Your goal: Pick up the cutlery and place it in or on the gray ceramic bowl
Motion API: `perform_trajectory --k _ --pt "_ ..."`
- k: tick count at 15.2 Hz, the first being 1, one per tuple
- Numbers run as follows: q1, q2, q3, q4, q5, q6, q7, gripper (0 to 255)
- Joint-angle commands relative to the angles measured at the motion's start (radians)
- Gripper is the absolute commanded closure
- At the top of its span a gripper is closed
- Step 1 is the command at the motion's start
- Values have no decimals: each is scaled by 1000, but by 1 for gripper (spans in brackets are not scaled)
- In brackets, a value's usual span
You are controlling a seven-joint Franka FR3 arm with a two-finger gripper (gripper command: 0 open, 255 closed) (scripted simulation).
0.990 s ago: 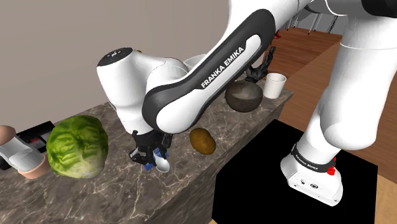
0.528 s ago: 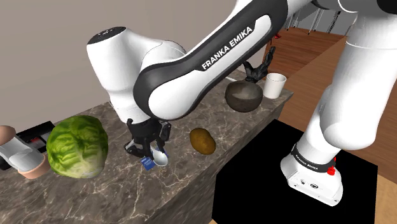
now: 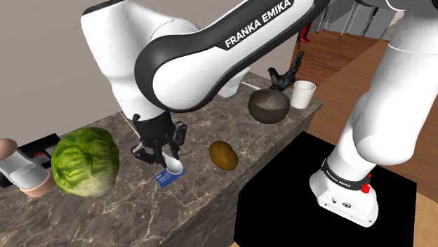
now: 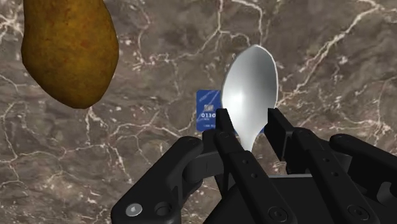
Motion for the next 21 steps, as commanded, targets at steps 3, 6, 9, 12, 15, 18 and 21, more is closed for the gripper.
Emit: perform_trajectory --k 3,6,9,12,15,18,21 --pt "-3 -20 1 38 14 -53 -9 255" --pt "-4 -31 1 67 22 -92 -15 255" --pt "-5 -41 1 98 29 -130 -19 255" --pt "-6 -47 1 132 34 -169 -23 255" --pt "-7 -52 1 163 37 -204 -25 255" --pt "-46 -184 -34 41 114 -188 -121 255" --pt "-64 -304 -84 -67 174 -184 -215 255"
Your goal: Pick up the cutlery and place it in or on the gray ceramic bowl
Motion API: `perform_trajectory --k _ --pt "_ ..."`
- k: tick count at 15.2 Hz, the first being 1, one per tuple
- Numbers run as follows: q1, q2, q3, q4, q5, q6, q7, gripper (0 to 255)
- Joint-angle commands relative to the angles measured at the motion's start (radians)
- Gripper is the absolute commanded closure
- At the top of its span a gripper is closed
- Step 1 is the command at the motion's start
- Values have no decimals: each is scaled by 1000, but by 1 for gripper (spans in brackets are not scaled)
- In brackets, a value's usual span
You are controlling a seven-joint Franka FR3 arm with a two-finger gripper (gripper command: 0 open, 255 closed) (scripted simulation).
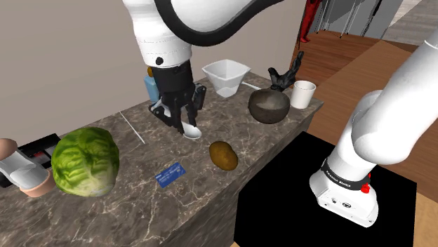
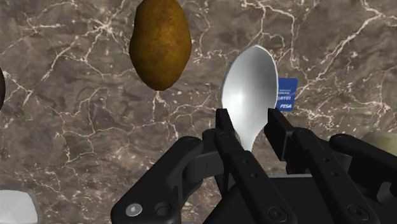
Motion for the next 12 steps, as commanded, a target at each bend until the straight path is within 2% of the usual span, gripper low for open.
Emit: perform_trajectory --k 1,6,12 --pt "-8 -81 -36 -71 37 -2 -64 255" --pt "-15 -249 -136 -220 82 -19 -202 255" --pt "-27 -419 -261 -364 76 -54 -349 255"
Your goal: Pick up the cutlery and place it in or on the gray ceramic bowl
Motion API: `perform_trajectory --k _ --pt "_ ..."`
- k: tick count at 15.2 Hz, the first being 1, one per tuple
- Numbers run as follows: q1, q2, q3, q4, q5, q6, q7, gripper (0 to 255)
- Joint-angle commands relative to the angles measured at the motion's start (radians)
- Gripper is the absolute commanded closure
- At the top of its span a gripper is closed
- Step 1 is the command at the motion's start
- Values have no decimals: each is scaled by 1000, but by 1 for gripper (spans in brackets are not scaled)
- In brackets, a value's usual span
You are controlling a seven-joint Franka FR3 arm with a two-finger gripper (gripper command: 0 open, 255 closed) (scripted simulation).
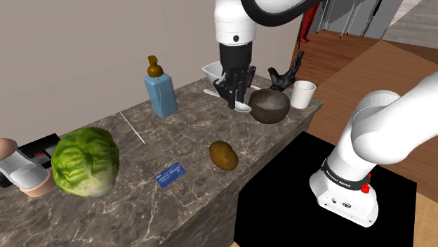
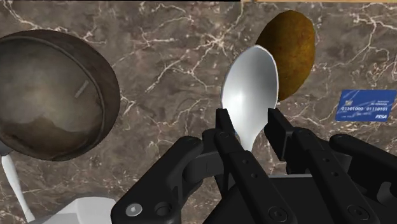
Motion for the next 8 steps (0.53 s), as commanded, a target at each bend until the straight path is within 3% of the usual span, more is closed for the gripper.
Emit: perform_trajectory --k 1,8 --pt "-7 -44 -39 -38 -11 -9 -46 255" --pt "-50 -196 -190 -151 -86 -59 -209 255"
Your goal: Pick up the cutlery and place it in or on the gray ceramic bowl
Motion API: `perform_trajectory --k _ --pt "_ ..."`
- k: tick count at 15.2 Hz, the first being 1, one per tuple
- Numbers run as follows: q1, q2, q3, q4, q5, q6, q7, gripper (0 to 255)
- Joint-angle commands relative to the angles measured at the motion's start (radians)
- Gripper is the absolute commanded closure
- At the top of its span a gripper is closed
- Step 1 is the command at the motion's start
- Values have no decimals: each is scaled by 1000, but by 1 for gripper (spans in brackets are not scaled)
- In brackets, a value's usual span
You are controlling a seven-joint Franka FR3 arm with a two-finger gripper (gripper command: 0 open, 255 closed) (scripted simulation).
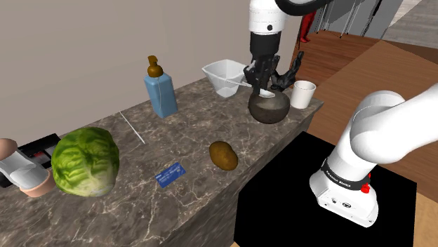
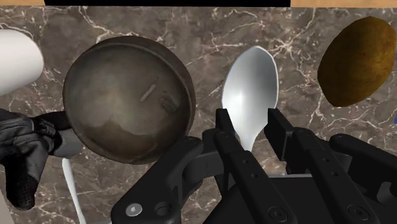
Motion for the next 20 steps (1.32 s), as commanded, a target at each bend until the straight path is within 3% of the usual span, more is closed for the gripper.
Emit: perform_trajectory --k 1,8,20 --pt "-15 -46 -45 -36 -27 -13 -50 255" --pt "-91 -137 -213 -86 -154 -52 -226 255" --pt "-93 -140 -217 -249 -159 108 -220 255"
